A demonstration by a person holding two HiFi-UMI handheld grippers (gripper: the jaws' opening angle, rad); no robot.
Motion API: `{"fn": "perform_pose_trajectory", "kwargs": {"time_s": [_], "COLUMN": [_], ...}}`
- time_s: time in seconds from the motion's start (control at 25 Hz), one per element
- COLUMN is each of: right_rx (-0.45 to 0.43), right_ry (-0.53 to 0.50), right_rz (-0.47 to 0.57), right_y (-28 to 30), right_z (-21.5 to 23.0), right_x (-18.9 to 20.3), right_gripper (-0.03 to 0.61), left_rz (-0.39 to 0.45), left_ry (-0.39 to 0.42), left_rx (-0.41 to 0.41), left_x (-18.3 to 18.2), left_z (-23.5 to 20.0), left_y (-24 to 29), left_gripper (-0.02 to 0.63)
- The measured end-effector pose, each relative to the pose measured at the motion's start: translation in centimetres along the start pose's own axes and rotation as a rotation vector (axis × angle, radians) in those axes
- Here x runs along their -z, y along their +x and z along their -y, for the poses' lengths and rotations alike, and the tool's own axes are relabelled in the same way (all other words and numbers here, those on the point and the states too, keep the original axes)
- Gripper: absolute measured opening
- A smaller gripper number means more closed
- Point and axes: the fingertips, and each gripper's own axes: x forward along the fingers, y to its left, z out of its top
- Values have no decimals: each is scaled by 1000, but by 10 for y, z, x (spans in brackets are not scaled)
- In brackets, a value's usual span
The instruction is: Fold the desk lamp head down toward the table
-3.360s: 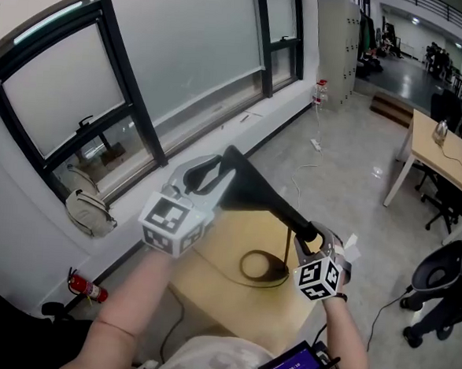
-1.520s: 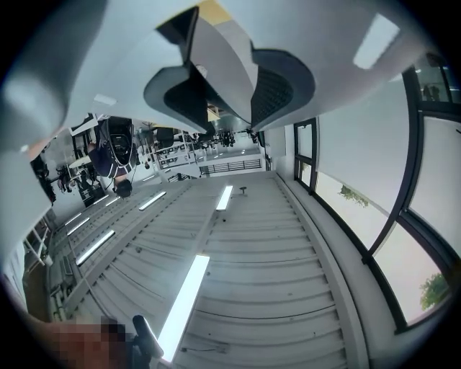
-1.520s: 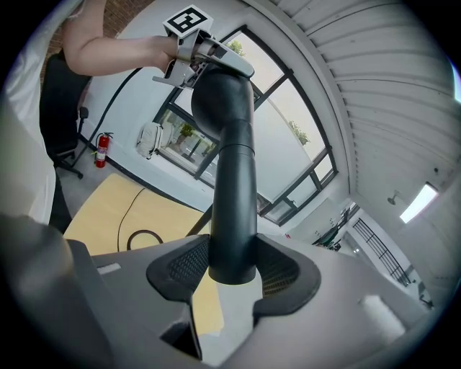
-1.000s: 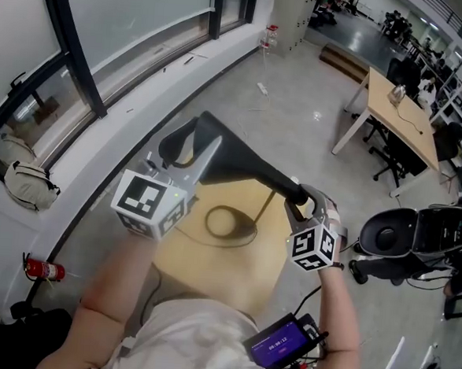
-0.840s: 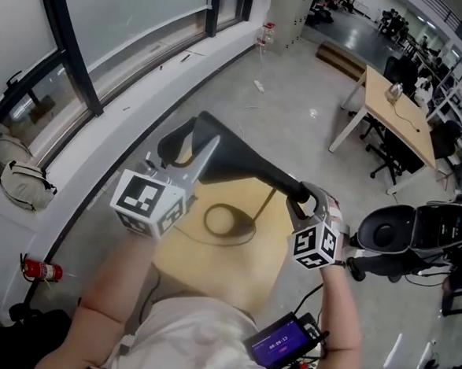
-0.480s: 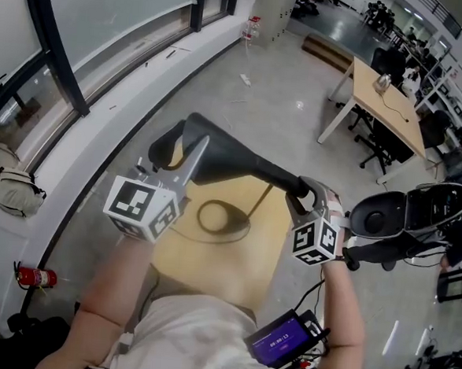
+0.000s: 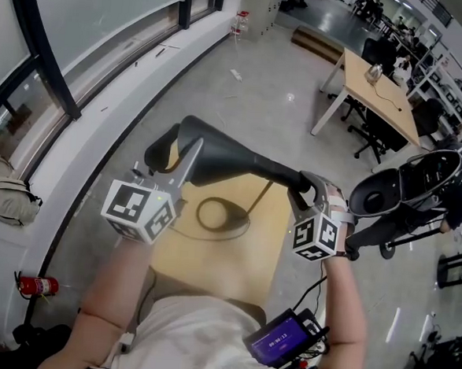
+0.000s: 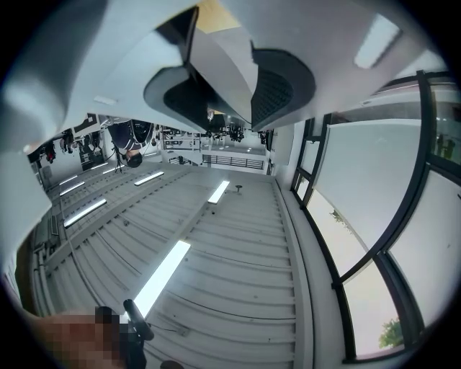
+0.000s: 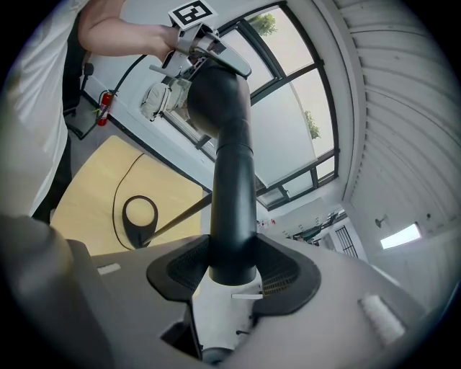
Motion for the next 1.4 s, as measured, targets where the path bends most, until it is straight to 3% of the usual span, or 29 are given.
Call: {"fn": "perform_pose_trajectory", "kwargs": {"time_s": [0.72,1.4], "right_rx": [36,77], "right_ry": [-130,-287], "right_rz": [-88,-165], "right_y": [-12,-17], "right_z": [10,24], "right_x": [4,-3], "right_gripper": [209,210], "left_rz": [-80,-76], "left_ry": [-70,-193], "left_rx": [0,-1], "left_x": [44,88], "left_z": [-15,-28], "left_y": [-8,-15], "left_gripper": [193,199]}}
